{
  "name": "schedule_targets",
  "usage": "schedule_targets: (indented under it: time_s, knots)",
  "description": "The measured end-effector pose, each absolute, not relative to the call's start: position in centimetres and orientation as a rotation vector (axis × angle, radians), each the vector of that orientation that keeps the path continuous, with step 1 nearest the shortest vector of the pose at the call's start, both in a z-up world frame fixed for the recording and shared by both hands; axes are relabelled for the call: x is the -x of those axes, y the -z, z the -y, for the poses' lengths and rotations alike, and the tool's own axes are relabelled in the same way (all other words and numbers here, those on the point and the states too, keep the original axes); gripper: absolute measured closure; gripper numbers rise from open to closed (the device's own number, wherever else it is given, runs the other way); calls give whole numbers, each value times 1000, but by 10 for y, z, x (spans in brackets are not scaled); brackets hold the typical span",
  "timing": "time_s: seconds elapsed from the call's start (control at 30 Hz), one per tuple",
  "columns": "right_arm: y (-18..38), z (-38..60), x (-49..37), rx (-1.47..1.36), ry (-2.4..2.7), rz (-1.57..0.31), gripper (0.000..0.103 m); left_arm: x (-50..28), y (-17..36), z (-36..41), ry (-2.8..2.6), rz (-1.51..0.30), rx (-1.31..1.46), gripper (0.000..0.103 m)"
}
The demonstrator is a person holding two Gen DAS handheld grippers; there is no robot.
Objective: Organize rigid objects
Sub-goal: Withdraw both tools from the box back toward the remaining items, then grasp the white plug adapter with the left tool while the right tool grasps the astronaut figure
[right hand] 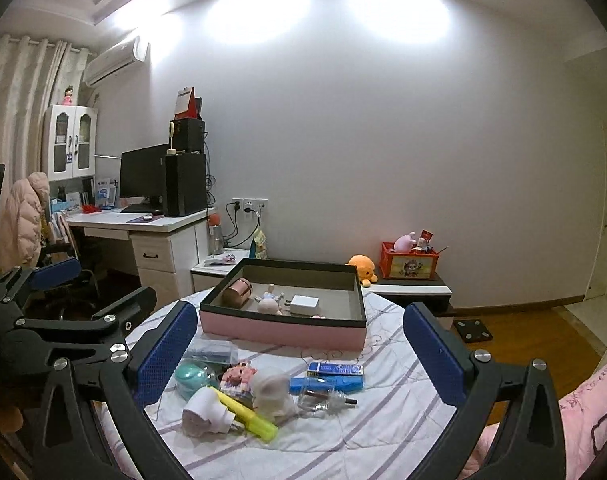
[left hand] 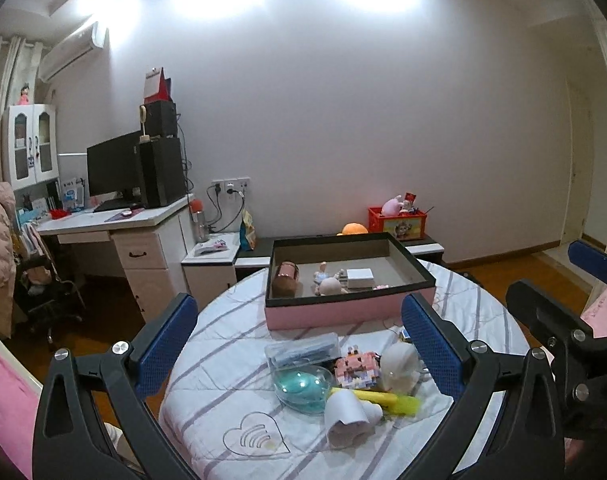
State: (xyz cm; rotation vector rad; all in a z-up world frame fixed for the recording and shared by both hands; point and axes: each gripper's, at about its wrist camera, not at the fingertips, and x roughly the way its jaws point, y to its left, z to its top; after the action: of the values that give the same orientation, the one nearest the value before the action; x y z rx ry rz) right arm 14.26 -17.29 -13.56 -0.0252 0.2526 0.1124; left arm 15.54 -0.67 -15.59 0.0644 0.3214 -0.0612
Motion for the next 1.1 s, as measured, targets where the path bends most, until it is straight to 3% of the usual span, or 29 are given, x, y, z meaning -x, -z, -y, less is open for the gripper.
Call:
schedule_targets:
  time_s: [0.47, 0.8, 1.1]
  knots:
    - [167, 179, -150, 28, -111, -342, 0, -173, 205, 15, 74, -468, -87, 0]
    - [238, 195, -179, 7, -100, -558, 0, -201, 283, 35, 126, -684, -126, 0]
    - [267, 202, -202, -18, -100, -643, 0, -219, 310, 42, 116, -751, -139, 0]
